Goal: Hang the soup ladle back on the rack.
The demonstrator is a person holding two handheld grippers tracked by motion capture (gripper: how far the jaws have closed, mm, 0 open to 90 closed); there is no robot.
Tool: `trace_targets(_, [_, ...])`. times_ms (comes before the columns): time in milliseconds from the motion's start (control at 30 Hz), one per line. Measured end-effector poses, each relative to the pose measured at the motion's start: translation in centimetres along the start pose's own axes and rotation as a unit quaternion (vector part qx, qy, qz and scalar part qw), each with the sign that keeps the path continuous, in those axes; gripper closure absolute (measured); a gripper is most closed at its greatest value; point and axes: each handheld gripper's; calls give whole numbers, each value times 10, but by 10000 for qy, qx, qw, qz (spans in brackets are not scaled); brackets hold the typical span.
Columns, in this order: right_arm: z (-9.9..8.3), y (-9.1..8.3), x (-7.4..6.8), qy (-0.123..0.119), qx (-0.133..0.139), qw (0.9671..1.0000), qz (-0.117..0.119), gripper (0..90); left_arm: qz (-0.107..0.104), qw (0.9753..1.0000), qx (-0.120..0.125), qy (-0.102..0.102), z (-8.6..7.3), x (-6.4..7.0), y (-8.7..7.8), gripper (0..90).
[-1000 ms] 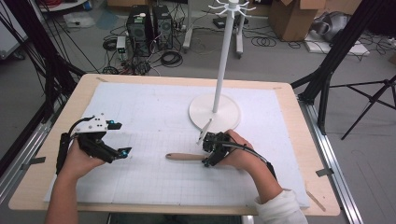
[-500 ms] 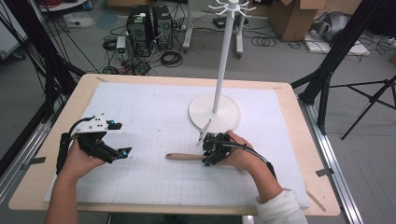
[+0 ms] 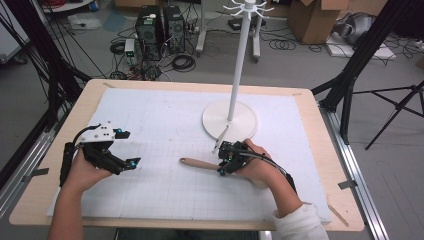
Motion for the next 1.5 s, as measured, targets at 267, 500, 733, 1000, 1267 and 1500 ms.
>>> trace_targets(267, [-9, -27, 4, 145, 651, 9978, 46, 775, 2, 10000, -4, 6, 0, 0, 0, 17])
trace_targets(500, [-24, -60, 10, 411, 1515, 9876, -91, 775, 42, 10000, -6, 18, 1, 0, -1, 17])
trace_targets(733, [-38, -84, 16, 559, 2346, 9703, -192, 775, 51, 10000, 10, 7, 0, -1, -2, 17])
trace_targets(1000, [-53, -106, 20, 697, 3016, 9506, -230, 775, 57, 10000, 12, 6, 0, 0, -2, 17])
trace_targets(1267, [-61, -122, 25, 777, 3396, 9371, -198, 776, 46, 10000, 1, -9, 0, 0, -1, 17])
trace_targets(1500, [-63, -139, 28, 804, 3524, 9318, -325, 775, 37, 10000, -3, -7, 0, -1, 0, 17])
Point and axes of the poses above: each handheld gripper's, and its own axes: y roughly forward along the jaws, z roughly out of its top, x roughly to its right, and after that the axes turned 15 degrees about y, right-handed
